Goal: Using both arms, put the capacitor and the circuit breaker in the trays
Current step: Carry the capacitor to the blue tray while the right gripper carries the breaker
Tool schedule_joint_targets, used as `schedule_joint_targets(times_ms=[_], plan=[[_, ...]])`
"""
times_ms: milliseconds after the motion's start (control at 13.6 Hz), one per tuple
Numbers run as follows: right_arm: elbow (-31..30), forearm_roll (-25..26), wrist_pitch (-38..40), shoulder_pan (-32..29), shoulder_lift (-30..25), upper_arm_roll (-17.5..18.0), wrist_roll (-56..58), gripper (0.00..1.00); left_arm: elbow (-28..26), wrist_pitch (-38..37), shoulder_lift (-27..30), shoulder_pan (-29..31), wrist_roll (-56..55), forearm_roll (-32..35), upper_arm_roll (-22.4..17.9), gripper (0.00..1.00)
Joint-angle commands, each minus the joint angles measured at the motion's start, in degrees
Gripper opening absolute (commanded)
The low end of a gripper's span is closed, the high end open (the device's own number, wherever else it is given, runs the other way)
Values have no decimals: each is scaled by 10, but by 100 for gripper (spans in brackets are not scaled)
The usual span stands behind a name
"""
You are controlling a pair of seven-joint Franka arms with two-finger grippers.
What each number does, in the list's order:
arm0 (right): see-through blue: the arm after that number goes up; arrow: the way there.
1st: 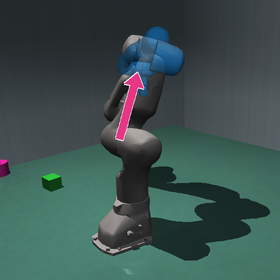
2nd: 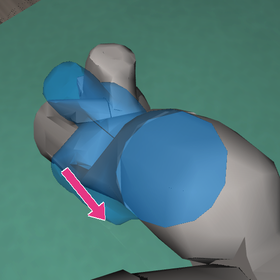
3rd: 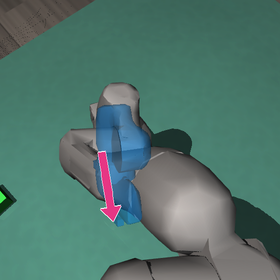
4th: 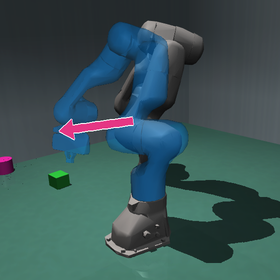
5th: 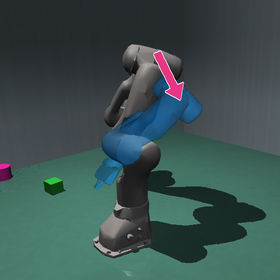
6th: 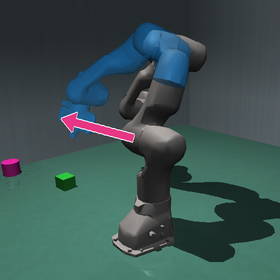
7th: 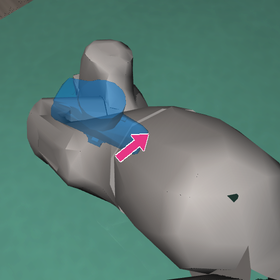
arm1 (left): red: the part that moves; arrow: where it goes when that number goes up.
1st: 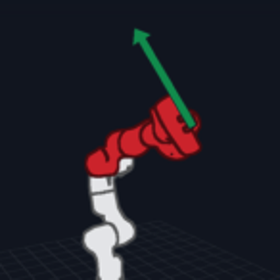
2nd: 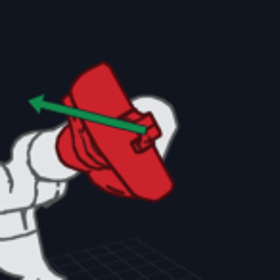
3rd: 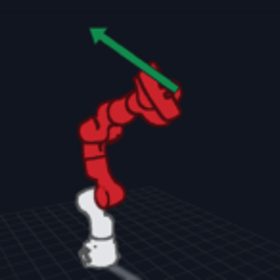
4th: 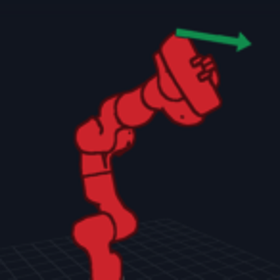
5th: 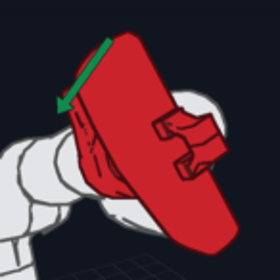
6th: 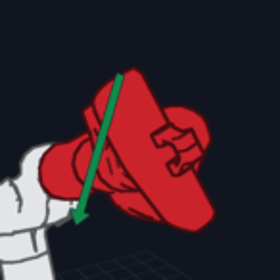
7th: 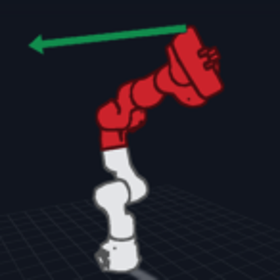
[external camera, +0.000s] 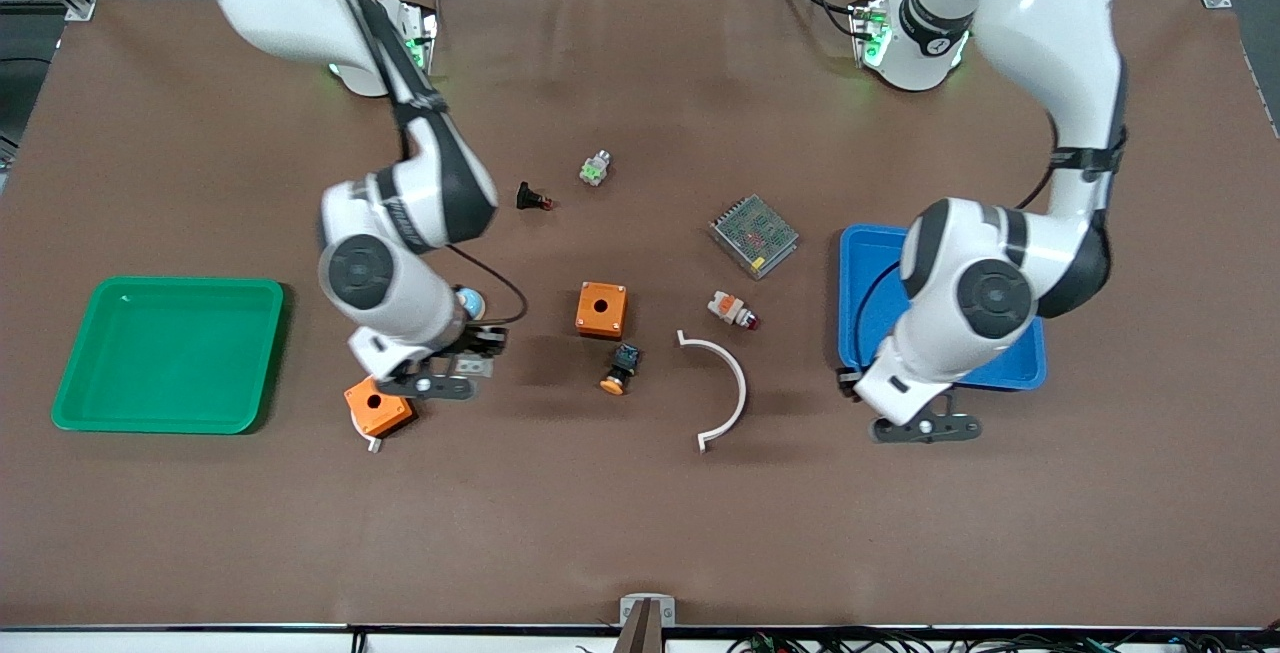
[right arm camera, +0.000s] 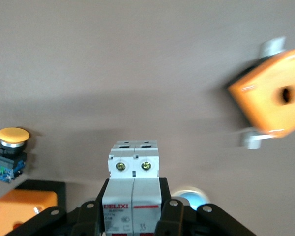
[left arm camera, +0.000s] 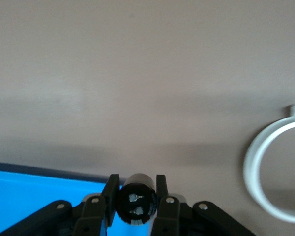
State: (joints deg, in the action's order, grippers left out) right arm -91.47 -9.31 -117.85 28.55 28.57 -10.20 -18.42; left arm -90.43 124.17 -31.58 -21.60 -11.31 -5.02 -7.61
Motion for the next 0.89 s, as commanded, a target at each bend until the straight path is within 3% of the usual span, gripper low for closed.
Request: schedule_joint_targets(times_ms=[0, 221, 369, 811], plan=[[-10, 4, 44, -51, -37, -18, 113, 1, -97, 18, 62, 41, 85, -10, 8, 1], [-16, 4, 69, -93, -42, -56, 257, 1, -161, 36, 87, 71, 138, -11, 9, 1], [-23, 5, 68, -122, -42, -75, 341, 1, -229, 110, 106, 76, 146, -10, 9, 1], [-62, 3, 4, -241, -34, -74, 544, 2, -367, 287, 111, 77, 149, -10, 9, 1]])
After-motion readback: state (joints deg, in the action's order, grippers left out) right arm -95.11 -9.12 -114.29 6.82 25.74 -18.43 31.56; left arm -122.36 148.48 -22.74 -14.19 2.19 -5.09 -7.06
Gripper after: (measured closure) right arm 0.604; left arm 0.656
